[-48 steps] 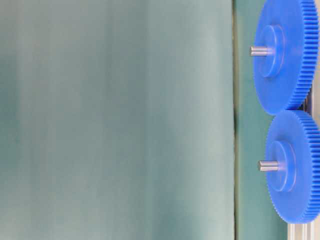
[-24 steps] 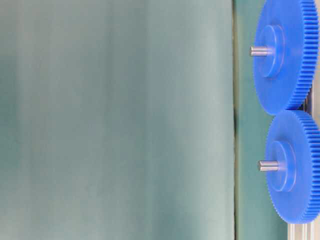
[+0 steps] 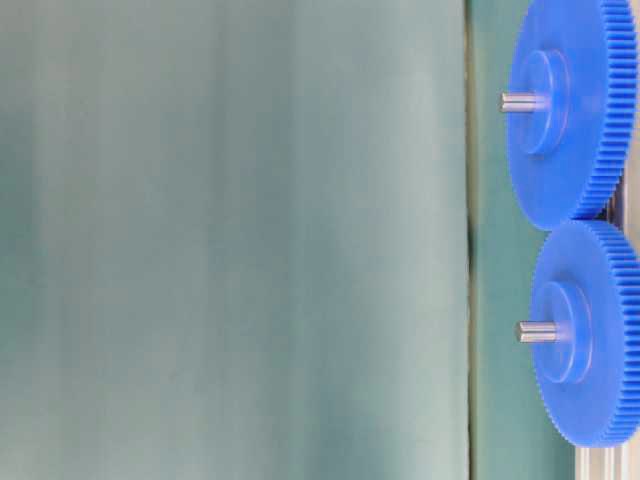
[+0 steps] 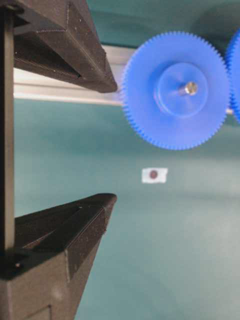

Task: Insert the small gear onto the shaft.

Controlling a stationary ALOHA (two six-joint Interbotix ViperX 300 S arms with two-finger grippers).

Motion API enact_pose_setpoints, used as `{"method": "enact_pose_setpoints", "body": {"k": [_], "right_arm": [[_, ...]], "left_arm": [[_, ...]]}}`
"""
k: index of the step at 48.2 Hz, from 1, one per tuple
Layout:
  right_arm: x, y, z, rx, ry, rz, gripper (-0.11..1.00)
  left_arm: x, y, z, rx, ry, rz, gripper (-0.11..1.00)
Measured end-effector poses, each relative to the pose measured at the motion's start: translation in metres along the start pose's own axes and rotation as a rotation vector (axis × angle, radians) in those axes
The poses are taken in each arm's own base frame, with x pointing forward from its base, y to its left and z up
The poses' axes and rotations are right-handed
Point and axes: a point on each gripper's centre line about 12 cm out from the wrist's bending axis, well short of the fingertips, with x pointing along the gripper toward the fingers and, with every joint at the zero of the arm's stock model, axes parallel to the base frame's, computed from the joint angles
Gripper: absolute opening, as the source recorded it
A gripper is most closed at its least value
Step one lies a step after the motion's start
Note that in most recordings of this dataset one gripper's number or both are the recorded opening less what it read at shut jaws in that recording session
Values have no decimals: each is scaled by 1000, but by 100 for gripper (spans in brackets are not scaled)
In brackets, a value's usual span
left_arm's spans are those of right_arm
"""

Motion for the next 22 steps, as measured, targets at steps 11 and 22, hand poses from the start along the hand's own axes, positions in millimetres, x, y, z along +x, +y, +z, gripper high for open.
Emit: {"method": "enact_pose_setpoints", "body": {"k": [11, 22], "right_arm": [[0, 0, 0, 0, 0, 0, 41], [0, 0, 0, 0, 0, 0, 41]], "left_arm": [[0, 0, -1, -5, 3, 0, 82], [1, 0, -1, -35, 5, 0, 82]]}}
